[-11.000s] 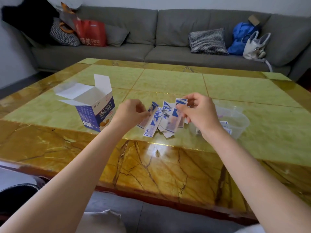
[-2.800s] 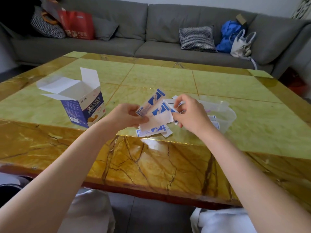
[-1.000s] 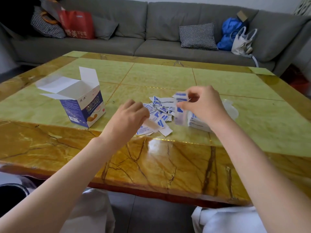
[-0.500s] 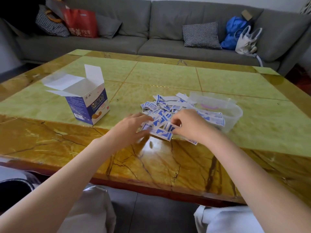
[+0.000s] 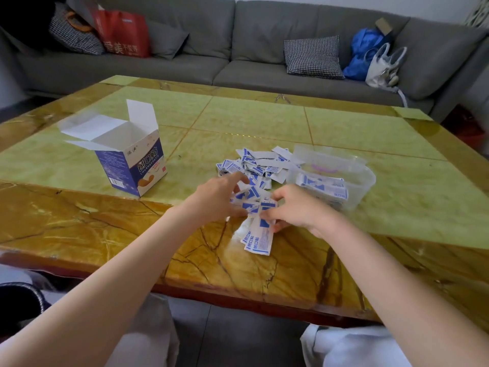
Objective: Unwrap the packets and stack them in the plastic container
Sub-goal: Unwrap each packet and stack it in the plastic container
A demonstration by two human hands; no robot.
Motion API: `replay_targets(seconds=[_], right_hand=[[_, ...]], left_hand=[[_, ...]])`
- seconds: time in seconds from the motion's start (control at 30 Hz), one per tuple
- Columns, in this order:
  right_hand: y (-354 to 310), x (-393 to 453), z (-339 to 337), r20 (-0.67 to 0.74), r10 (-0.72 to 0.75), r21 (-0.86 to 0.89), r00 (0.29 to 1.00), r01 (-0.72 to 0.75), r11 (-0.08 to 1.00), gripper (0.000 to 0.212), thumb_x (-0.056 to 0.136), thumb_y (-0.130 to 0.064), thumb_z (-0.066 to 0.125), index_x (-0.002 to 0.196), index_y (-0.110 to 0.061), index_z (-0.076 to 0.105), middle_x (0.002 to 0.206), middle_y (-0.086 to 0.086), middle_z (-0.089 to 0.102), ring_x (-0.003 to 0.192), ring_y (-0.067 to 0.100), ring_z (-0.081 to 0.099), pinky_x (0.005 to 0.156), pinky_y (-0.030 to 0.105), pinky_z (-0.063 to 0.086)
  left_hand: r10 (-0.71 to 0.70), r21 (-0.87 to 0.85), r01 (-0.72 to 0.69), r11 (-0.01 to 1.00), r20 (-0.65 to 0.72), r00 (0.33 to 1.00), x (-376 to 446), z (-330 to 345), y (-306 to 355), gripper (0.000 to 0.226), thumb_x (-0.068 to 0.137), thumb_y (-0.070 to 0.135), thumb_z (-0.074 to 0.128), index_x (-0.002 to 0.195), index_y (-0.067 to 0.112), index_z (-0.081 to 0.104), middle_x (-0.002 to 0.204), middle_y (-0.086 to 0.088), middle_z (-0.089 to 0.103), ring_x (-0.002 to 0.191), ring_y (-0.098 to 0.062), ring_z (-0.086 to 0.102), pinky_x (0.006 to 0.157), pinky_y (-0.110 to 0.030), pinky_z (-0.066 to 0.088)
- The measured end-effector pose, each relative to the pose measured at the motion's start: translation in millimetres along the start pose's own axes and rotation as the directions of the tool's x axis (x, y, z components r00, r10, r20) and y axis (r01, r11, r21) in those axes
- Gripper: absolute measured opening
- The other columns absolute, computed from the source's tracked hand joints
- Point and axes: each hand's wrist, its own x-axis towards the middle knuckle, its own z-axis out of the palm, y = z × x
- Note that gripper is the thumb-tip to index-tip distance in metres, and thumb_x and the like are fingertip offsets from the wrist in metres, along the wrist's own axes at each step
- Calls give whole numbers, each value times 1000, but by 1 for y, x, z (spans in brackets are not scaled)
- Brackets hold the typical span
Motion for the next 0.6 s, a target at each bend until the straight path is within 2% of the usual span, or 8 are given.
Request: replay_targets(seconds=[0.1, 0.17, 0.23, 0.33, 0.4, 0.43, 0.53, 0.6], right_hand=[[1, 3, 6, -43, -23, -15, 999, 22, 1000, 17, 83, -7, 66, 97, -9, 56, 92, 9, 64, 66, 17, 63, 69, 30, 56], [2, 6, 6, -108, -72, -95, 992, 62, 994, 15, 84, -11, 66, 96, -7, 59, 90, 7, 66, 63, 14, 60, 65, 27, 52], [2, 8, 3, -172, -118, -107, 978, 101, 989, 14, 84, -13, 65, 95, -5, 63, 88, 5, 67, 64, 11, 58, 63, 27, 49], [-3, 8, -3, -158, -146, 126, 977, 166, 978, 12, 81, -11, 69, 92, -8, 65, 91, 6, 67, 73, 13, 59, 65, 25, 50], [-8, 7, -3, -84, -162, 326, 983, 181, 928, 9, 80, -8, 69, 85, -13, 64, 93, 7, 65, 78, 14, 57, 59, 19, 46], [-10, 7, -3, -70, -177, 380, 982, 191, 905, 10, 81, -7, 68, 82, -15, 63, 93, 9, 64, 79, 15, 56, 57, 19, 44], [-15, 7, -2, -116, -224, 390, 968, 251, 886, 8, 80, -7, 69, 80, -14, 63, 80, 7, 64, 63, 12, 52, 49, 19, 36], [-16, 7, -1, -165, -231, 369, 959, 277, 887, 10, 80, -8, 70, 77, -12, 61, 69, 6, 60, 45, 5, 44, 42, 17, 30]], left_hand=[[-36, -31, 37, 999, 22, 999, 2, 0, 6, 50, 79, 25, 70, 124, 23, 49, 117, -3, 59, 95, -15, 55, 81, -24, 44], [-30, 18, 30, 999, -33, 999, 2, -2, 6, 33, 81, 25, 67, 112, 17, 60, 108, -4, 63, 93, -17, 58, 76, -25, 45], [-43, -43, 37, 998, -127, 991, 2, -5, 5, 23, 83, 26, 64, 98, 10, 67, 90, -7, 65, 77, -18, 56, 60, -22, 41], [-187, -394, 95, 914, -201, 962, 0, -14, -1, 18, 84, 23, 64, 90, 7, 69, 69, -2, 59, 62, -14, 49, 52, -21, 33], [-271, -600, 104, 793, -196, 942, -4, -21, -1, 12, 82, 23, 66, 90, 14, 69, 71, 4, 60, 67, -10, 53, 56, -20, 37], [-279, -637, 104, 764, -180, 943, -5, -22, 1, 11, 82, 23, 67, 89, 15, 68, 73, 4, 61, 69, -10, 55, 57, -20, 39], [-192, -655, 55, 753, -138, 972, -8, -21, 8, 8, 85, 18, 63, 89, 14, 68, 80, -3, 66, 67, -12, 62, 58, -19, 49], [-112, -618, -9, 786, -156, 981, -8, -19, 8, 11, 84, 9, 62, 83, 19, 66, 77, 1, 65, 57, -3, 58, 51, -11, 45]])
